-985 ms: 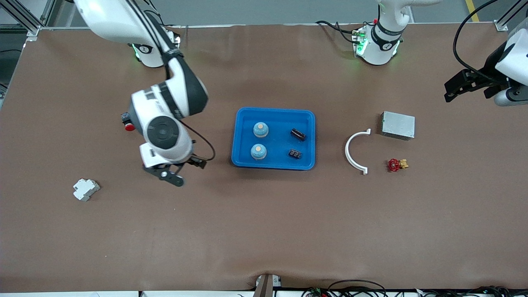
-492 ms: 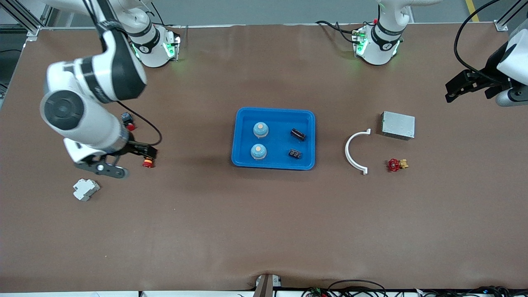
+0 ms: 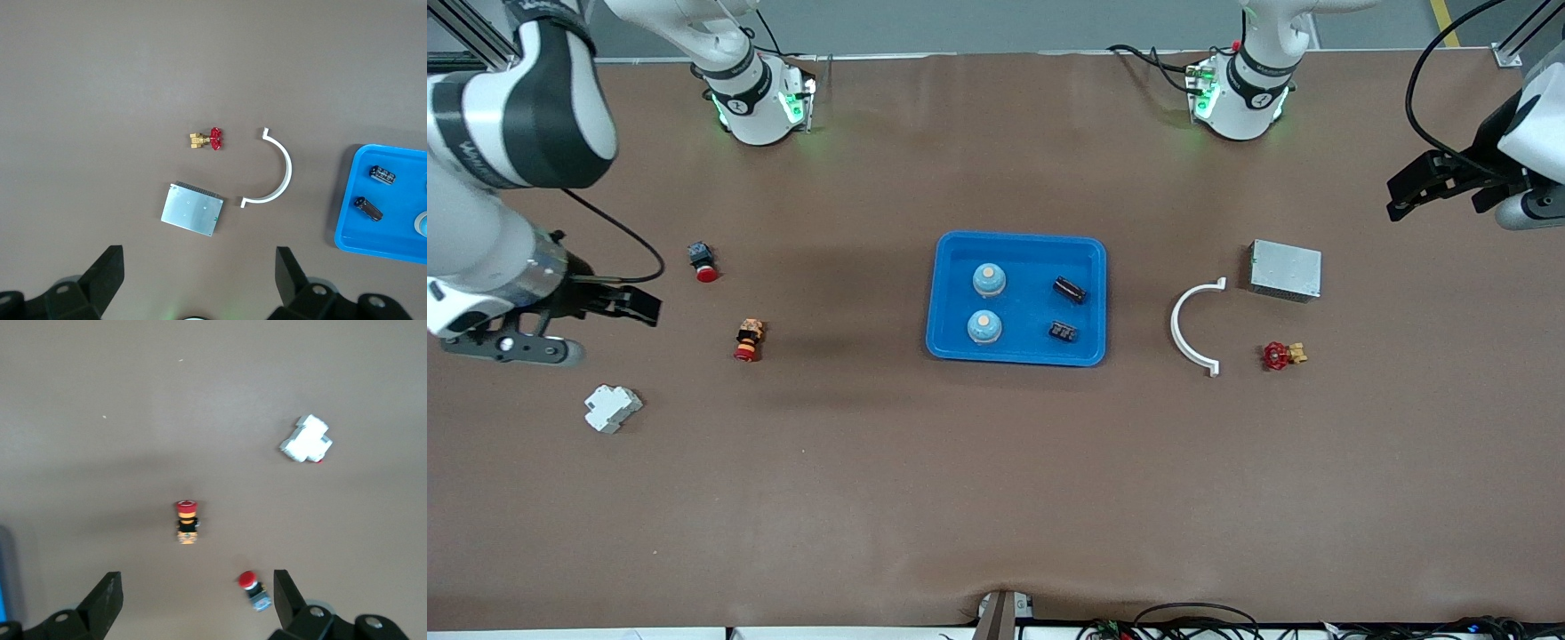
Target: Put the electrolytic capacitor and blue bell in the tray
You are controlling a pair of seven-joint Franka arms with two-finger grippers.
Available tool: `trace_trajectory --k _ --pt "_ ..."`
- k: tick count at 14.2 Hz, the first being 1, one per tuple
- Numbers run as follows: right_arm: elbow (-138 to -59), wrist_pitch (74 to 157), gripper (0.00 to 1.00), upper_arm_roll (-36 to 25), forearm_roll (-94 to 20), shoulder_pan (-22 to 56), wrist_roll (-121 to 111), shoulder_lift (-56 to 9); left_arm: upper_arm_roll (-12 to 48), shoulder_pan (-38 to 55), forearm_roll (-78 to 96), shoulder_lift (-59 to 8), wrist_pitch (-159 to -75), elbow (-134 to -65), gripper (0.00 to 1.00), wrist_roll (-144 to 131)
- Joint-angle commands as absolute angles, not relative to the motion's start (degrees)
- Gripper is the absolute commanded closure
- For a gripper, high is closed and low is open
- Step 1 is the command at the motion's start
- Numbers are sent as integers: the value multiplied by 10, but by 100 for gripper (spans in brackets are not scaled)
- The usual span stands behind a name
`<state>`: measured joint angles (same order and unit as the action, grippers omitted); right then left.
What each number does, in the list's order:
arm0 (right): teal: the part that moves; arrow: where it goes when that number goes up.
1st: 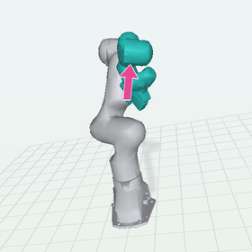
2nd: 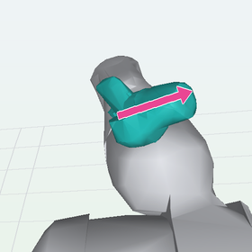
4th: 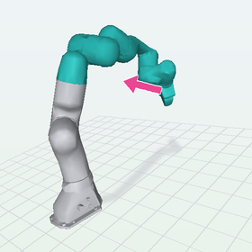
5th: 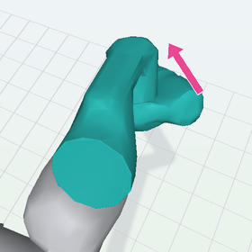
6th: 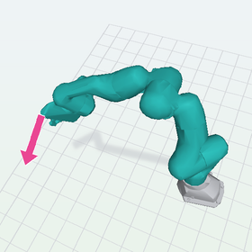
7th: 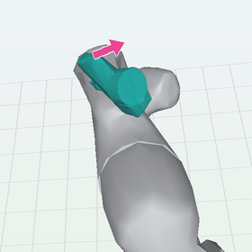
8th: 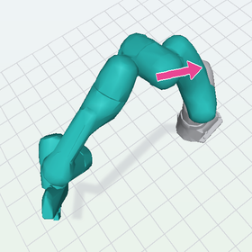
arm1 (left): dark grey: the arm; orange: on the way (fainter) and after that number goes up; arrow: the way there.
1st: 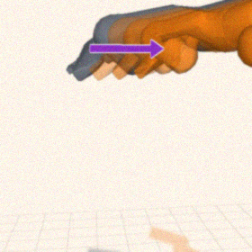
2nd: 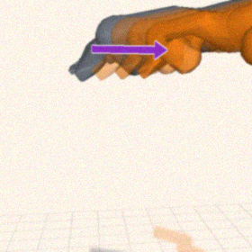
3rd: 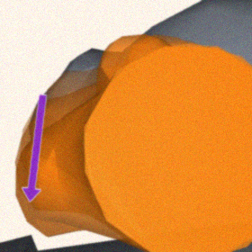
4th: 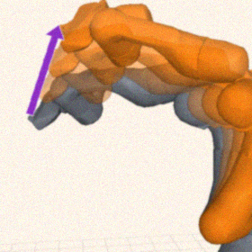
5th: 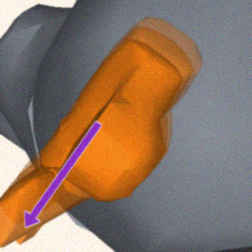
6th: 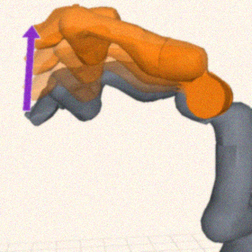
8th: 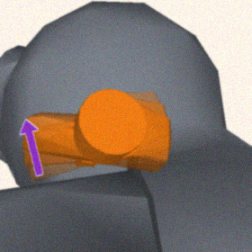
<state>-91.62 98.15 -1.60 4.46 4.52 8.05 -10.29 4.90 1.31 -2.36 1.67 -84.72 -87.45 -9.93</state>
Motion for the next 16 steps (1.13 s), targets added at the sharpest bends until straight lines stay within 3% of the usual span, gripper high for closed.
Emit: trace_trajectory --k 1,16 --pt "-937 991 0 -5 44 14 34 -77 47 10 -15 33 -853 -889 0 -87" --pt "-935 950 0 -7 18 -33 -38 -11 47 10 -15 34 -849 -889 0 -86"
